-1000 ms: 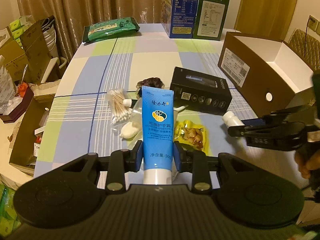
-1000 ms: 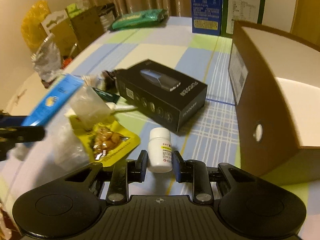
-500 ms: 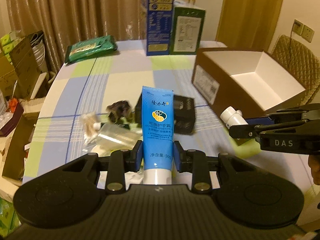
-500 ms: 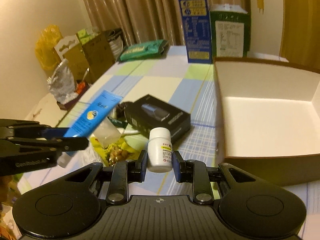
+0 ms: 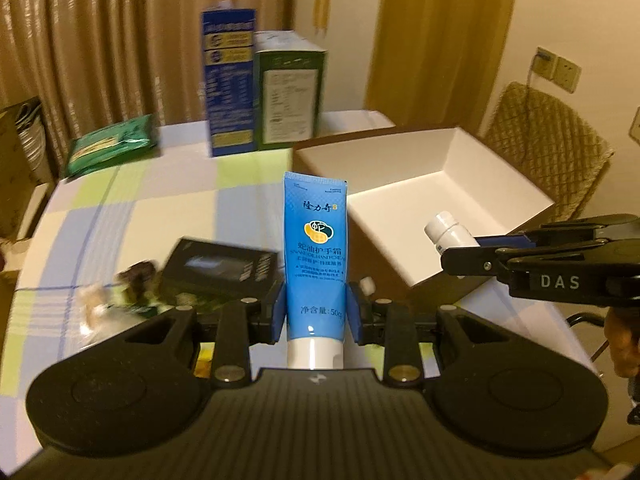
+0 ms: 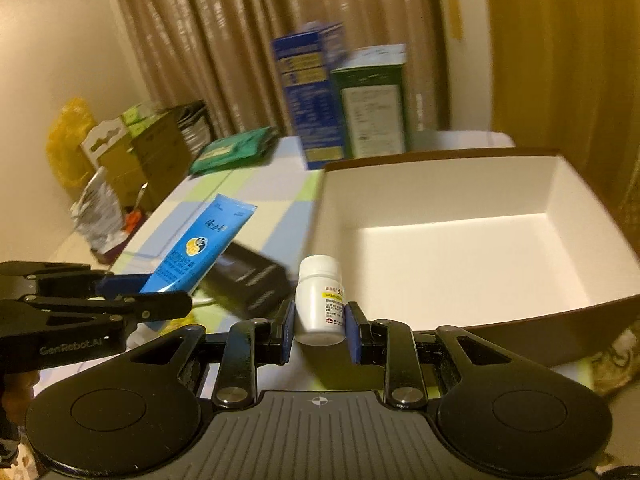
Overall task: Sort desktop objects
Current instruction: 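Carry the tube and pill bottle in both tools over the brown box, then open the left tool to drop the tube while the right tool releases the bottle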
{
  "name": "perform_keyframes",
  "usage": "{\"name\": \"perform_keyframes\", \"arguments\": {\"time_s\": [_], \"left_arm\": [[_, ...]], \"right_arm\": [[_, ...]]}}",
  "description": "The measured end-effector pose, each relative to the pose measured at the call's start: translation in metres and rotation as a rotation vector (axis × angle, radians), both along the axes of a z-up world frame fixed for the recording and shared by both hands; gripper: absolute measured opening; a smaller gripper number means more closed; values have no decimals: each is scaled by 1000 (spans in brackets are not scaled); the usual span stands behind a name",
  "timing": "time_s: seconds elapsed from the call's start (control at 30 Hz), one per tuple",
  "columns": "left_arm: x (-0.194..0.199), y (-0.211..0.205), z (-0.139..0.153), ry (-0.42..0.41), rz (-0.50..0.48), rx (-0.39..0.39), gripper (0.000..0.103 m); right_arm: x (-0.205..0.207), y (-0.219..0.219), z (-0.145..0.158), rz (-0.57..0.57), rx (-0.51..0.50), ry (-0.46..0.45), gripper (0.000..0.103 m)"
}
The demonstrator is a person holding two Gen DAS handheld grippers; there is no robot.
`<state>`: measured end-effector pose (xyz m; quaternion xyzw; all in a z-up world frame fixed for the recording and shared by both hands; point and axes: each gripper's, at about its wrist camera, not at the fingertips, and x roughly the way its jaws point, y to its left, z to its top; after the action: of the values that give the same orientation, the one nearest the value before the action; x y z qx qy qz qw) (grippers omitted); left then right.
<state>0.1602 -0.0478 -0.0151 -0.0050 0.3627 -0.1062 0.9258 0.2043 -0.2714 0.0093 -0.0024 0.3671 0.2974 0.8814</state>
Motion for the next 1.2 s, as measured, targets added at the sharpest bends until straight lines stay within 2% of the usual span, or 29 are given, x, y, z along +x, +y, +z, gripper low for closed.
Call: {"name": "perform_keyframes", "arguments": {"time_s": [0.3,0.63,0.83,1.2], "left_arm": [[36,-66,5,-31,-30,-50,26],[94,-118,-12,6,13,-86,27],[133,-139,-39,92,48,-61,27],[179,-151,-88,313,101,-50,27]], "right_arm": [[45,-57,5,-38,-17,-13,24],[112,-87,-14,-23,-67,22,24],[148,-88,-35,-2,-103,95,24],[178,-81,-67,52,-177,209,24]]}}
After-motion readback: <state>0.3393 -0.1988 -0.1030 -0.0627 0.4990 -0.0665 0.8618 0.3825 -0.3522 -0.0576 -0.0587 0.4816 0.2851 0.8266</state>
